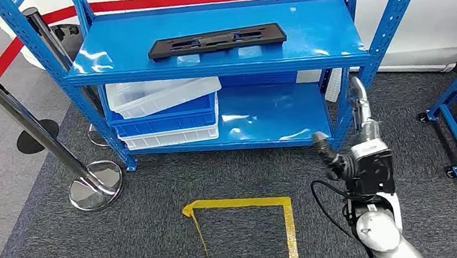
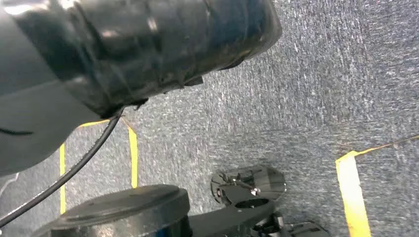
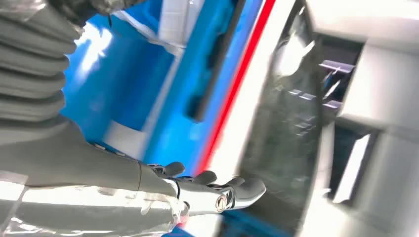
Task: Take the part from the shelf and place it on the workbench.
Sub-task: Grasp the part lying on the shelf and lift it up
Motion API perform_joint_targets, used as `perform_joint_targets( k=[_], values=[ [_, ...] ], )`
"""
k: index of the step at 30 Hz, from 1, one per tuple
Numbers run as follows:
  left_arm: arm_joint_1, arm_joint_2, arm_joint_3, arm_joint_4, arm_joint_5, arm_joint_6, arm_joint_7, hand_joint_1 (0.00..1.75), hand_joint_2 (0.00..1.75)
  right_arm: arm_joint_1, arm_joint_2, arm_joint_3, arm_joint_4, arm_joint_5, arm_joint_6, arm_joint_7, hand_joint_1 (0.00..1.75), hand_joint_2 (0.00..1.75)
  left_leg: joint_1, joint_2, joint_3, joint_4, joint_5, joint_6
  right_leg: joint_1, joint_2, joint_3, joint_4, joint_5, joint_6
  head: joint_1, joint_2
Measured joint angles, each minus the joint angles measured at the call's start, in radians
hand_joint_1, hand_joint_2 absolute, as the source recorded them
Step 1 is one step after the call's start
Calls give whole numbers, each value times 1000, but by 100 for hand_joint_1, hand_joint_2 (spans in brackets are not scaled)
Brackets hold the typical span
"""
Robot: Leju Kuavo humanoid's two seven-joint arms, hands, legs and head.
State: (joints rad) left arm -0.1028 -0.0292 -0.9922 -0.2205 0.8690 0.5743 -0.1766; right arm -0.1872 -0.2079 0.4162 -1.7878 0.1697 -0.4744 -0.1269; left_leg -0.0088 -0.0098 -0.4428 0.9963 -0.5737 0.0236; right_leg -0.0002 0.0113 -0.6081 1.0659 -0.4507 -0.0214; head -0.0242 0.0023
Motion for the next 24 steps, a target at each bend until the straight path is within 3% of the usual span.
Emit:
perform_joint_targets(
  k=[8,24],
  values=[
    [-5,15,-65,0,-74,-81,29,0,0,-52,2,145,-83,131,45,42,0,175,0,0,0,0,0,0,0,0,0,0,0,0,0,0],
    [-9,31,-133,0,-88,-107,126,0,0,-171,21,315,-86,378,45,92,0,175,0,0,-1,0,0,0,0,-1,0,0,0,0,0,0]
  ],
)
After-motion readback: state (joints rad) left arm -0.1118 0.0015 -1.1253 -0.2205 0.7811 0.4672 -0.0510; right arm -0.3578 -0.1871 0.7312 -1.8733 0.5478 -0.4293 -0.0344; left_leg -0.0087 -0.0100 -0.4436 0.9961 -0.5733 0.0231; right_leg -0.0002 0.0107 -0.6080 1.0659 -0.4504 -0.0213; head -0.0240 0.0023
